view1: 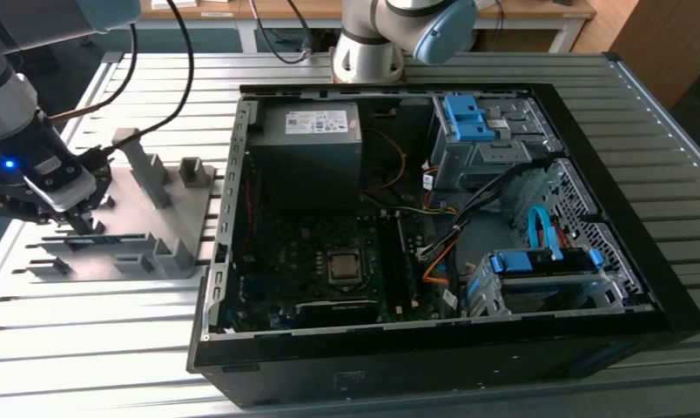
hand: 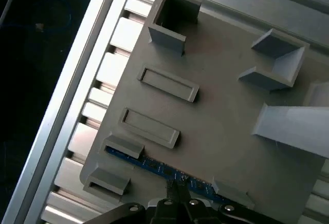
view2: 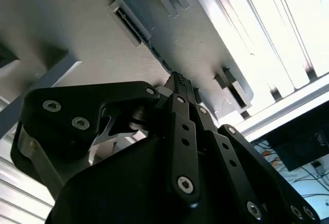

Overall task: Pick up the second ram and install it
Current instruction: 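Pick up the second ram and move it above second insertion slot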

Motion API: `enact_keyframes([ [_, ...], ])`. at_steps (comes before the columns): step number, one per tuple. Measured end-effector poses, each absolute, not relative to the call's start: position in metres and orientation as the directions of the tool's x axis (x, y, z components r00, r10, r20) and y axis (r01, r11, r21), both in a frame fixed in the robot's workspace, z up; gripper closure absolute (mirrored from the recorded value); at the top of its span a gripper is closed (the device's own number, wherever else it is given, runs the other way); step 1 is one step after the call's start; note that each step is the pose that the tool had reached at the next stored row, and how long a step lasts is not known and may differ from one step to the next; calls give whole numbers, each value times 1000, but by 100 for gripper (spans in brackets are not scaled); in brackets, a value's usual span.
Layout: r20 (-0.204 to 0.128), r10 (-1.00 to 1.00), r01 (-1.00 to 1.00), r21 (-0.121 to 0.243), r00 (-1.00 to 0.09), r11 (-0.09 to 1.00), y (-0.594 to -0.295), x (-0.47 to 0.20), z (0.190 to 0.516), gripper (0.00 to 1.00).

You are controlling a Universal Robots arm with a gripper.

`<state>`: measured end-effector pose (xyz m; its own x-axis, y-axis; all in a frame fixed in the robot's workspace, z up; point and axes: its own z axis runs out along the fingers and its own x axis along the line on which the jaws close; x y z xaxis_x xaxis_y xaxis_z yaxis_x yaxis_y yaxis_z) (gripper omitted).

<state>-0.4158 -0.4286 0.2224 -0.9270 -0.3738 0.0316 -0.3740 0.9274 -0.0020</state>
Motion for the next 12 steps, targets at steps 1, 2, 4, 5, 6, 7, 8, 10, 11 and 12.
enact_keyframes([
  [1,32,-387,-387,-2,-921,922,-429,-416,222,90],
  [2,32,-401,-401,-2,-916,916,-429,-416,222,90],
  [4,32,-427,-428,-2,-904,904,-429,-416,222,90],
  [5,32,-441,-441,-2,-897,897,-429,-416,222,90],
  [6,32,-454,-454,-2,-890,891,-429,-416,222,90],
  [7,32,-467,-467,-2,-884,884,-429,-416,222,90],
  [8,32,-480,-480,-2,-877,877,-429,-416,222,90],
  [10,32,-505,-505,-2,-863,863,-429,-416,222,90],
  [11,32,-517,-518,-2,-855,856,-429,-416,222,90],
  [12,32,-529,-530,-2,-848,848,-429,-416,222,90],
])
